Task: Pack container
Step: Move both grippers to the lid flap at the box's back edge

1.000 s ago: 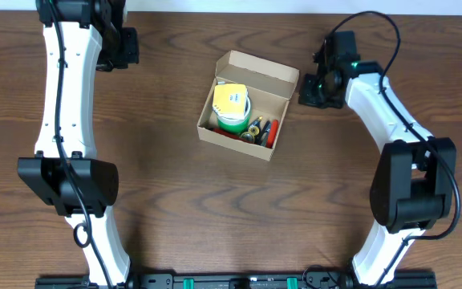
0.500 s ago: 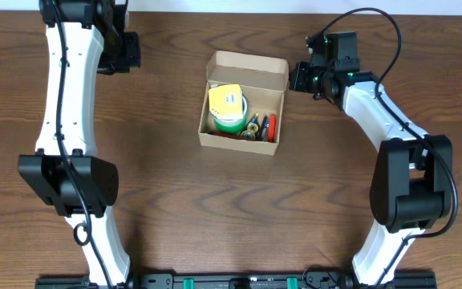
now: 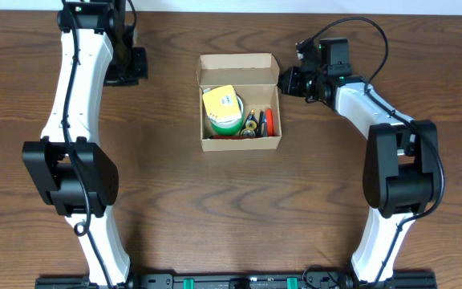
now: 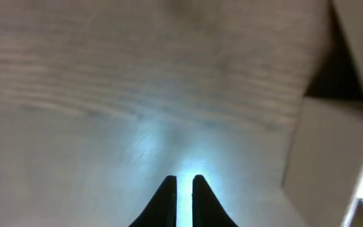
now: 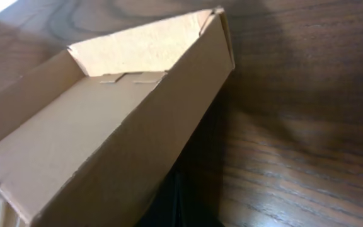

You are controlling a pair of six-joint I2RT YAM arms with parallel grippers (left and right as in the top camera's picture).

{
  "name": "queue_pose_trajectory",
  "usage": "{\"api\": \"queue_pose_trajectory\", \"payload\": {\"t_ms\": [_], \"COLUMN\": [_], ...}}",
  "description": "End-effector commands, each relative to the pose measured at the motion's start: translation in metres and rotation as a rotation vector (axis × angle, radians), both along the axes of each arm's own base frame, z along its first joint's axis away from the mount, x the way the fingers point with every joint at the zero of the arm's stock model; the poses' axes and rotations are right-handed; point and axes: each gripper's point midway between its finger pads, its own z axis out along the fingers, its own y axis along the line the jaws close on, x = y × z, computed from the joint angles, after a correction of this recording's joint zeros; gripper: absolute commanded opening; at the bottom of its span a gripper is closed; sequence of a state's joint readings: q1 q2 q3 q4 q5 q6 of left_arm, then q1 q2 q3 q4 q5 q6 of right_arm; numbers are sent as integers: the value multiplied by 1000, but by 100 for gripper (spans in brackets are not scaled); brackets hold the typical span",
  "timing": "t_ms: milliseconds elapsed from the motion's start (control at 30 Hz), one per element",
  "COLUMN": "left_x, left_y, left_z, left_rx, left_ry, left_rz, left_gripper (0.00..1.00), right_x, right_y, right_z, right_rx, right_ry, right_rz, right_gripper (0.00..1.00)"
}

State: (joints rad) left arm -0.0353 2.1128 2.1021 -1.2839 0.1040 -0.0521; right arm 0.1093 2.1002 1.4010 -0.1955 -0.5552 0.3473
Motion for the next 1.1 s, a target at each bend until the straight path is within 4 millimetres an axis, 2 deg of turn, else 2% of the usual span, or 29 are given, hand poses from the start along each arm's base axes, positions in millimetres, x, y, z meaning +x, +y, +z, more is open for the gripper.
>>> {"api": "queue_pose_trajectory", "payload": {"t_ms": [0, 167, 467, 767, 1067], "left_x": [8, 14, 16, 18, 17], "left_y": [-21, -45, -68, -85, -92], "left_z": [-4, -21, -53, -71, -94], "left_rx": [-166, -421, -742, -900, -925], "left_ry": [-13, 37, 164, 240, 309], "left_rz": [-34, -45, -1, 41, 86], "left_gripper": [10, 6, 5, 6, 6], "right_x": [-3, -13, -19, -19, -22], "right_y": [-15, -27, -25, -27, -6], "right_z": [-2, -11, -15, -27, -36], "right_rx": [43, 37, 33, 13, 16], "right_ry": [65, 134, 165, 194, 201], "right_rz": [-52, -76, -73, -99, -70], "right_gripper": [1, 1, 1, 1, 1]}}
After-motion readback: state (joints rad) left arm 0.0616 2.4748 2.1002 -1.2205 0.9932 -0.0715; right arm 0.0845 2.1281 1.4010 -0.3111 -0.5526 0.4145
